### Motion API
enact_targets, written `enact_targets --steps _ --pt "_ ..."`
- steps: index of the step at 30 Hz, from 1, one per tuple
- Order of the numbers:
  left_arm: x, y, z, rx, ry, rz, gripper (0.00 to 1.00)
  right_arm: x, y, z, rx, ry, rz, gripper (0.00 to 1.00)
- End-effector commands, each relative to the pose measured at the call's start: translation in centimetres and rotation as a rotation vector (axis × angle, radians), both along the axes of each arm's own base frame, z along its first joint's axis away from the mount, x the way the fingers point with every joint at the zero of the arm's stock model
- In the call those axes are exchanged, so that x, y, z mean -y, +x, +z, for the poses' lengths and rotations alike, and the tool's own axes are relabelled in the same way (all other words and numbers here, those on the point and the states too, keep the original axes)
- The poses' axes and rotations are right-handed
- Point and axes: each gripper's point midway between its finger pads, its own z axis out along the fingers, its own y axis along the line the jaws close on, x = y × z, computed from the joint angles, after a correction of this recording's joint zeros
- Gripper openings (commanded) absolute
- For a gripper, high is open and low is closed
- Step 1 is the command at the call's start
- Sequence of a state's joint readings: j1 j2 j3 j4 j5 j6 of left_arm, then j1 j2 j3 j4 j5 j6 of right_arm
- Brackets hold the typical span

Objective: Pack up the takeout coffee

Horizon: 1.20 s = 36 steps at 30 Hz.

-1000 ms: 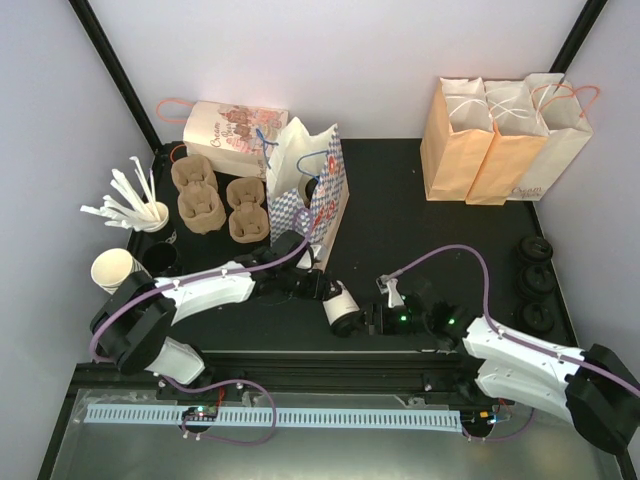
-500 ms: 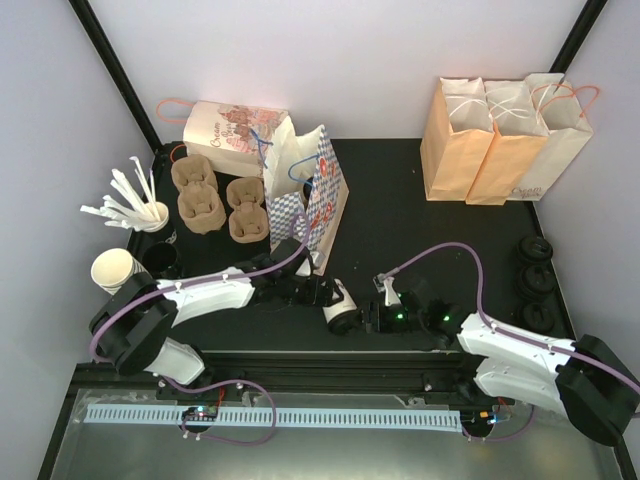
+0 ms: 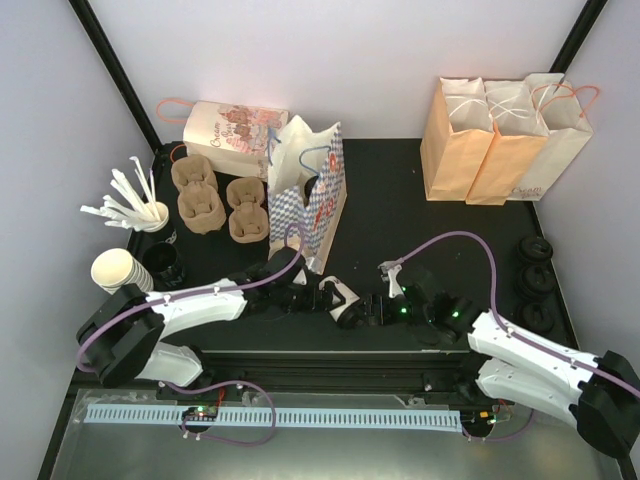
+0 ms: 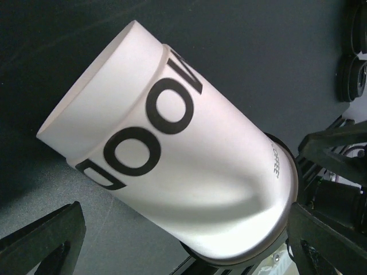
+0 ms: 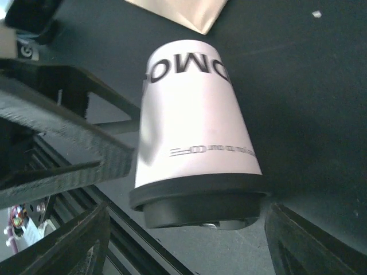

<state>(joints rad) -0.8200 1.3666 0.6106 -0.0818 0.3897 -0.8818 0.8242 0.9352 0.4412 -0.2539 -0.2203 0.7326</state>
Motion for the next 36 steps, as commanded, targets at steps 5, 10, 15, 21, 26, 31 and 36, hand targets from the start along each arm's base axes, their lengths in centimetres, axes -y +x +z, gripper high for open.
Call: enact_targets --steps 5,10,15,21,26,31,36 --pt "1.2 0.5 0.5 -0.013 -0.063 0.029 0.99 0.0 -1.4 -0.6 0.111 -0.036 0.142 0.8" --pt "1.3 0.7 -0.1 -0.015 -0.046 0.034 0.99 0.1 -1.2 -1.4 0.158 -0.075 0.158 0.87" --pt "1.9 1.3 -0.3 -0.014 -0.046 0.031 0.99 0.3 -0.5 -2.1 0.168 -0.141 0.16 0.93" --pt "2.5 2.1 -0.1 0.0 -0.042 0.03 0.99 0.5 0.5 -2.8 0.151 -0.172 0.104 0.9" --pt "2.5 2.3 -0.3 0.006 -0.027 0.031 0.98 -0.3 1.0 -2.2 0.161 -0.131 0.087 0.86" --pt "2.5 2.3 -0.4 0.012 -0.017 0.021 0.97 -0.7 1.2 -1.7 0.238 -0.146 0.163 0.86" --pt "2.7 2.3 -0.4 0.012 -0.007 -0.005 0.96 -0.1 1.6 -1.2 0.252 -0.139 0.19 0.89"
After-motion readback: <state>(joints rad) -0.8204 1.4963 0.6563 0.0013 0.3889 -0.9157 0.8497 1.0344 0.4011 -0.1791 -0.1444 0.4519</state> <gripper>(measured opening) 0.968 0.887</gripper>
